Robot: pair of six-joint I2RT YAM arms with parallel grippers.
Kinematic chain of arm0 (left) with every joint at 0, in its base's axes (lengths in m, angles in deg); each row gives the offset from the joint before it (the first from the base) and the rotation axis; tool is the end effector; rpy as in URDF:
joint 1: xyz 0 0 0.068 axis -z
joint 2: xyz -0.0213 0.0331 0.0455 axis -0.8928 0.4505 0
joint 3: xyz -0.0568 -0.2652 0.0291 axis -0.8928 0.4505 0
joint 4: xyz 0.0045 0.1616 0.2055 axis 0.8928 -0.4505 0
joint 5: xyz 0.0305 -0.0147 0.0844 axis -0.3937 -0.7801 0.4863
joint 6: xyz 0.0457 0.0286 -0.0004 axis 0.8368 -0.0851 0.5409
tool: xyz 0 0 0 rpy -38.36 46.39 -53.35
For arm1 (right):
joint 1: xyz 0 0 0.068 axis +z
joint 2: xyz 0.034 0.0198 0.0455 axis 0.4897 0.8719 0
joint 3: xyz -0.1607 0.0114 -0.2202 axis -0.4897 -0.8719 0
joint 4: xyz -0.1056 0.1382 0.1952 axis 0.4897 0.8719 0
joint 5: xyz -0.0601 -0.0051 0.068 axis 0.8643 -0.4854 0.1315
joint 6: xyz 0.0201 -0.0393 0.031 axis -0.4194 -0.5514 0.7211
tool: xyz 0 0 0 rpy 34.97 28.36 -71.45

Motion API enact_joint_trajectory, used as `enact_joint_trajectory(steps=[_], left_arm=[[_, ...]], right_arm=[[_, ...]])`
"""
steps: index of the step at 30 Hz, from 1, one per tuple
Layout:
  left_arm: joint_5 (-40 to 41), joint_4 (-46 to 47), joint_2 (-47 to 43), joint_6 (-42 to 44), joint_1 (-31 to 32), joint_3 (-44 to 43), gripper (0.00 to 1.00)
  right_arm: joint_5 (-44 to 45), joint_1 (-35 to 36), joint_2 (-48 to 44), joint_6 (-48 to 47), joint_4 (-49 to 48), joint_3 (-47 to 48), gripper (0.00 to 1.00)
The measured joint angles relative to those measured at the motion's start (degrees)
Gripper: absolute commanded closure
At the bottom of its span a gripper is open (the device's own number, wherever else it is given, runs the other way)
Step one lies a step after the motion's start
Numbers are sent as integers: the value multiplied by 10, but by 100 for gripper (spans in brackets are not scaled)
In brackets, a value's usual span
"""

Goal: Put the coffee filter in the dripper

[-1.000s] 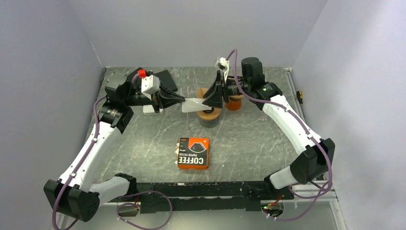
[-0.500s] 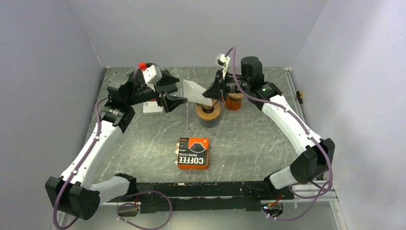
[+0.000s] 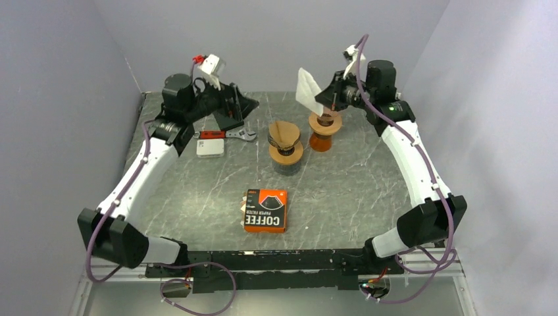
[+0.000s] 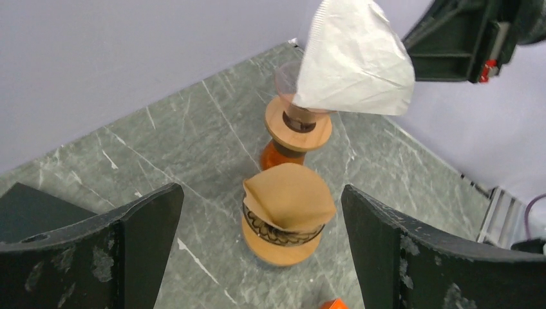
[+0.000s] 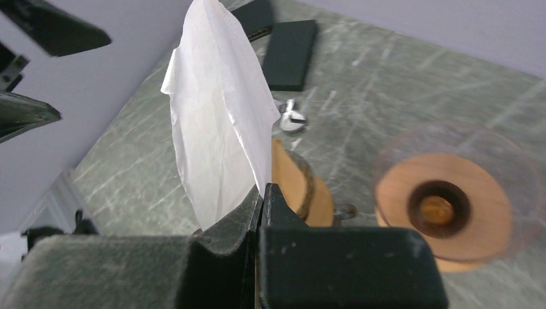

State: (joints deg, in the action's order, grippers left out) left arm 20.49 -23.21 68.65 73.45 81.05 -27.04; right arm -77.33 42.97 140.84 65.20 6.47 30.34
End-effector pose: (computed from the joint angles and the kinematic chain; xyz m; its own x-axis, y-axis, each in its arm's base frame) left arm 0.2816 -0.1098 0.4178 -0.2182 -0.1137 -0.9692 0.7252 0.6456 -0.2391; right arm 0.3162 0.0973 0.4231 -0.4518 0.0527 -0.8906 -0.6337 0.6837 0.3619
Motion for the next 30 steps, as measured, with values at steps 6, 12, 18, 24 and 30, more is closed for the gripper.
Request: enact_joint_trajectory(steps=[6, 12, 18, 24, 30], left_arm=[[53, -62, 112, -62, 15, -138, 1], [130, -148, 225, -105, 59, -260, 0], [199, -195, 314, -112, 118, -349, 0], [226, -198, 382, -119, 159, -417, 0], [241, -184, 416, -134, 169, -454, 0]], right_arm=[[79, -30, 6, 19, 60, 43, 100], [157, -29, 9, 21, 109, 68, 100], [226, -29, 23, 18, 153, 83, 100], [268, -29, 51, 15, 177, 99, 100], [285, -29, 94, 11, 195, 118, 100]])
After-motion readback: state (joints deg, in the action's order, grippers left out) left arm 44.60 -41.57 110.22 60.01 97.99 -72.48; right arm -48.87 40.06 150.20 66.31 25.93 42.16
